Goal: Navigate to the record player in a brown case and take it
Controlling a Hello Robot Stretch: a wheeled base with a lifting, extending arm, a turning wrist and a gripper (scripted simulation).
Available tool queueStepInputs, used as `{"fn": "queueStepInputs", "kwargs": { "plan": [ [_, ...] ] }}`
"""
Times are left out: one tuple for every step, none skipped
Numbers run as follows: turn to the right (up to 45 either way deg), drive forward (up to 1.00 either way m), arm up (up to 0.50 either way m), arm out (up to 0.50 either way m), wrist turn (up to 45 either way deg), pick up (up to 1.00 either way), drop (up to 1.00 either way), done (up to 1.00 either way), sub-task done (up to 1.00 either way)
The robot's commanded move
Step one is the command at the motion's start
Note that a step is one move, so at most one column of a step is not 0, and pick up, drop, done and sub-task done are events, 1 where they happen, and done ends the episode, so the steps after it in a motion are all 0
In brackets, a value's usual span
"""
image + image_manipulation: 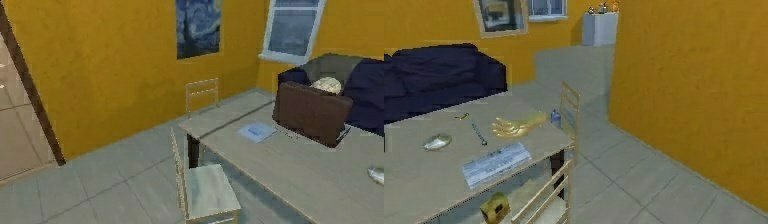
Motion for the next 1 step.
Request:
{"fn": "queueStepInputs", "kwargs": {
  "plan": [
    [0.0, 0.25, 0.0, 0.0, 0.0, 0.0, 0.0, 0.0, 0.0]
  ]
}}
